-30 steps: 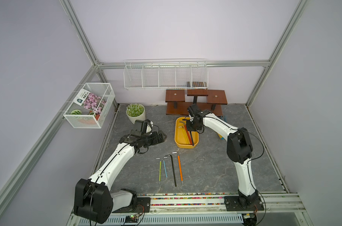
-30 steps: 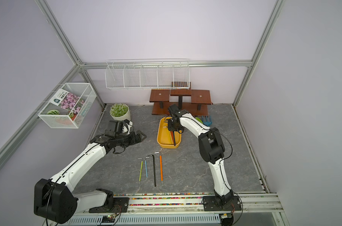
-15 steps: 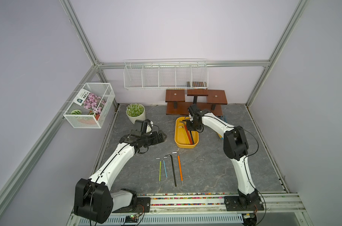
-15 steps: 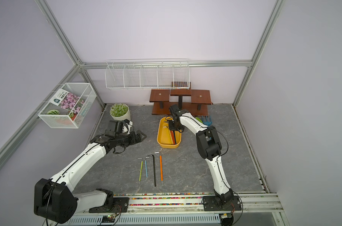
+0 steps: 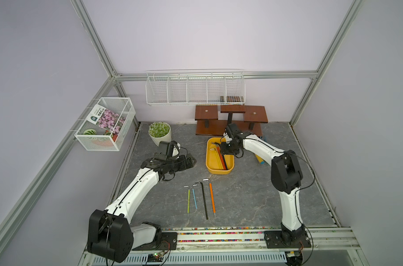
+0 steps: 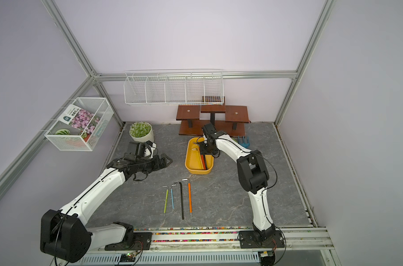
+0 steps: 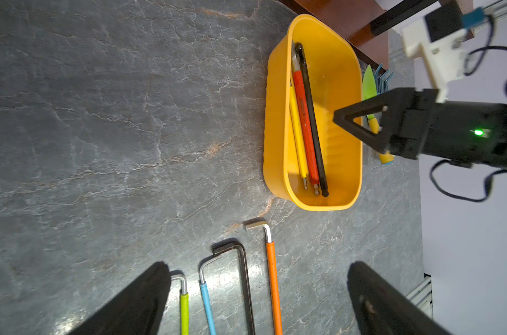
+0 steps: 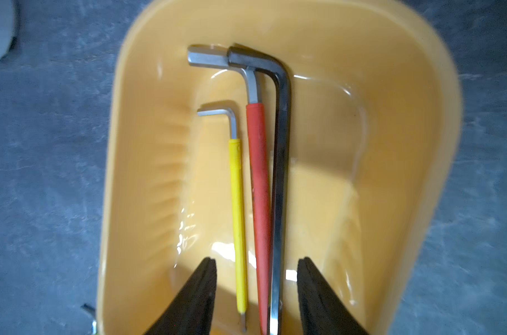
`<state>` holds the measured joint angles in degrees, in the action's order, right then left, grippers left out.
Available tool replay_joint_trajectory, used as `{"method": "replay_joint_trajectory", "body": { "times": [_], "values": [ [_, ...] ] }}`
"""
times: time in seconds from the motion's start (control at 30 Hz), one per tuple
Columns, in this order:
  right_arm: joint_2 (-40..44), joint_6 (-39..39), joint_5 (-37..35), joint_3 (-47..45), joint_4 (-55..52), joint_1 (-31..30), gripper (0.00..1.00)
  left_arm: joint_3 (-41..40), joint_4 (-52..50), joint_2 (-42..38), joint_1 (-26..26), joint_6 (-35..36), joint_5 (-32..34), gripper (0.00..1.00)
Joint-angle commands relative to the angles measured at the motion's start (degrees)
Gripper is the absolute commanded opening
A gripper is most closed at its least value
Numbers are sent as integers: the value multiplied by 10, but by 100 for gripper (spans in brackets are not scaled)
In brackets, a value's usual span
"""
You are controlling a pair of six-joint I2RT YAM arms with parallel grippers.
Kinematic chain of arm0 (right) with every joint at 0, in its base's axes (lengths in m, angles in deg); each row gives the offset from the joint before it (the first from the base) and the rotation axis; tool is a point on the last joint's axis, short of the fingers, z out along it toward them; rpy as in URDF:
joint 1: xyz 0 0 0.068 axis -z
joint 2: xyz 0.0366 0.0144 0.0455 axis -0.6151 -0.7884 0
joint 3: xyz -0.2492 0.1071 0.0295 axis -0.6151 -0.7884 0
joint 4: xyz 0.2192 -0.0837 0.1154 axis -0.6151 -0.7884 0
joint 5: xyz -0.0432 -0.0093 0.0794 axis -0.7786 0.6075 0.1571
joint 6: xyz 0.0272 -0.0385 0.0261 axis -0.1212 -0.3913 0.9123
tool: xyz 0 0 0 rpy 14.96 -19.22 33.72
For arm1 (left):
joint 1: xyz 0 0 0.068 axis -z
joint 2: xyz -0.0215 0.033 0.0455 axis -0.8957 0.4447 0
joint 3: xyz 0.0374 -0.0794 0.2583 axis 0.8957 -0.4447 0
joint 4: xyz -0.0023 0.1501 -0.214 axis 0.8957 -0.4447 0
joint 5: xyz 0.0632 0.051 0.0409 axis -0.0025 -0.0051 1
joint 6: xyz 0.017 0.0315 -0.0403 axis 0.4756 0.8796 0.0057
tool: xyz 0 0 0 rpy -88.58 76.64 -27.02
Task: Put the hex key on the desktop into the storage box
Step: Place the Allen key in the storage box, then pick up the Allen key from the center of the board.
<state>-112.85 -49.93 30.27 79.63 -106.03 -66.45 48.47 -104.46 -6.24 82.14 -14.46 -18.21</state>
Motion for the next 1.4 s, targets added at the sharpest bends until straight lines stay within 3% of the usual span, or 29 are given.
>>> {"method": "replay_joint_trajectory", "body": {
  "times": [0.0, 0.27, 0.57, 0.93, 1.37],
  "values": [
    [90, 3, 3, -45, 48, -8, 51, -6, -15, -35, 2, -6, 11, 100],
    [234, 14, -42, -190, 84, -73, 51, -47, -43, -91, 2, -19, 28, 100],
    [336, 71, -97, -347, 154, -164, 51, -81, -70, -151, 2, -24, 63, 100],
    [340, 136, -163, -423, 178, -258, 51, -92, -58, -145, 2, -34, 61, 100],
    [300, 179, -187, -437, 193, -302, 49, -96, -55, -133, 2, -40, 69, 100]
  ]
}}
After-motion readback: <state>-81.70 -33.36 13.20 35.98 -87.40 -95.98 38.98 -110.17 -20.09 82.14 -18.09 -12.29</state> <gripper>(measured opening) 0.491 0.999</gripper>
